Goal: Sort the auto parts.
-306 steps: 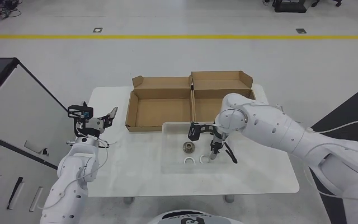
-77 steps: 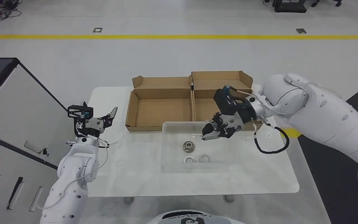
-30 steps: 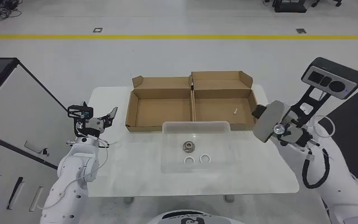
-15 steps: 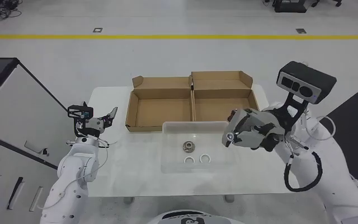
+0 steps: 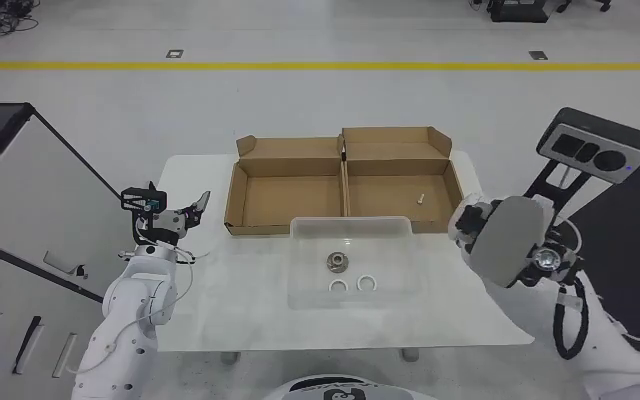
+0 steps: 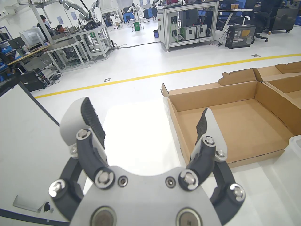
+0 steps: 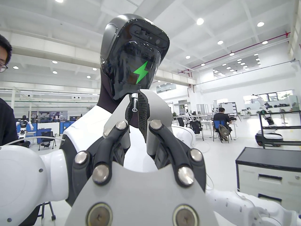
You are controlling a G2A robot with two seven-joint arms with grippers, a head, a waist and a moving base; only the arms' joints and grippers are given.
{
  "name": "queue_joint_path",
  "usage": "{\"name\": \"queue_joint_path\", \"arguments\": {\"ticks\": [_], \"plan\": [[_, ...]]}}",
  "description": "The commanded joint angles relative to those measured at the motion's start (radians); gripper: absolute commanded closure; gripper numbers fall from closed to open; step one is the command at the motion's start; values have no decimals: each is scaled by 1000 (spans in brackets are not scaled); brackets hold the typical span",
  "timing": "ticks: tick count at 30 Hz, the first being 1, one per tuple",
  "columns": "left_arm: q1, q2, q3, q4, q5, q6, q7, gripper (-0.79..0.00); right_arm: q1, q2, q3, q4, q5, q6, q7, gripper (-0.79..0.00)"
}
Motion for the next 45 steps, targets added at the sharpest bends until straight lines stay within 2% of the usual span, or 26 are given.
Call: {"name": "queue_joint_path", "arguments": {"ticks": [1, 4, 7, 11, 14, 28, 31, 36, 45], "plan": [[0, 0, 0, 0, 0, 0, 0, -785, 6, -2, 4, 18, -16, 23, 20, 0], [0, 0, 0, 0, 0, 0, 0, -785, 16, -2, 31, 53, -140, 100, 39, 0], [0, 0, 0, 0, 0, 0, 0, -785, 10, -4, 55, 49, -268, 168, 3, 0], [0, 0, 0, 0, 0, 0, 0, -785, -4, -11, 57, 25, -358, 209, -42, 0], [0, 0, 0, 0, 0, 0, 0, -785, -12, -17, 47, 17, -364, 215, -67, 0], [0, 0, 0, 0, 0, 0, 0, -785, -66, -46, 32, -8, -163, 72, -110, 0], [0, 0, 0, 0, 0, 0, 0, -785, -76, -48, 44, -10, -165, 78, -98, 0], [0, 0, 0, 0, 0, 0, 0, -785, -96, -48, 80, -11, -257, 144, -83, 0], [0, 0, 0, 0, 0, 0, 0, -785, -132, -54, 96, -48, -381, 221, -120, 0]]}}
